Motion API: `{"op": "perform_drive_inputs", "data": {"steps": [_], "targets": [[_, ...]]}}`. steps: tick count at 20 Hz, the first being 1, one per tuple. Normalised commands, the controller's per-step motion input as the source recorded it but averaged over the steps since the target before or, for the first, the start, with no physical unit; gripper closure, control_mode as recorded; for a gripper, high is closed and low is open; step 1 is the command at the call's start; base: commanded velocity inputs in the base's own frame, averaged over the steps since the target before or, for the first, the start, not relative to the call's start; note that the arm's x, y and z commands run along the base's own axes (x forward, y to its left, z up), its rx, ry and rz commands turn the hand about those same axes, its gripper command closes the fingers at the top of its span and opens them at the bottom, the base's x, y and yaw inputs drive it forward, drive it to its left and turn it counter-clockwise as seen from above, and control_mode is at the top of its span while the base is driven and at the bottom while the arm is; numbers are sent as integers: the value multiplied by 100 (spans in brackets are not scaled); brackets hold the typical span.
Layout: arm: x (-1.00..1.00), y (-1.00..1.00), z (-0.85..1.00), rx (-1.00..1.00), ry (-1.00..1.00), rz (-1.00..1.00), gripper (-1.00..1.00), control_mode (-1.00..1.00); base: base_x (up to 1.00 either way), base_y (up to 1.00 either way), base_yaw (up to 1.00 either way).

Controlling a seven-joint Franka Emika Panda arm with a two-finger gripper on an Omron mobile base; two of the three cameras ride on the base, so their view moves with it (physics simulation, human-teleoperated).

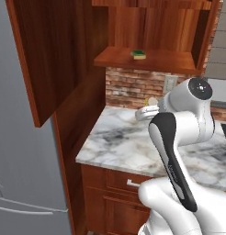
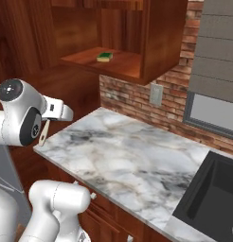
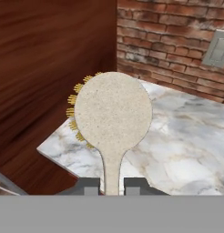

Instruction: Pick up the sponge and dish brush from the sink, and place them back in the cabinet, and close the cabinet door.

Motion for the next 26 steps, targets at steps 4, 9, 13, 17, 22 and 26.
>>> {"op": "perform_drive_inputs", "data": {"steps": [4,9,13,17,22,26], "targets": [[0,0,0,0,0,0,100,100,44,0,0],[0,0,0,0,0,0,100,100,43,0,0],[0,0,0,0,0,0,100,100,17,0,0],[8,0,0,0,0,0,100,-100,1,0,0],[21,0,28,0,-6,0,100,-100,0,0,0],[26,0,40,-2,-9,-3,100,-100,0,0,0]]}}
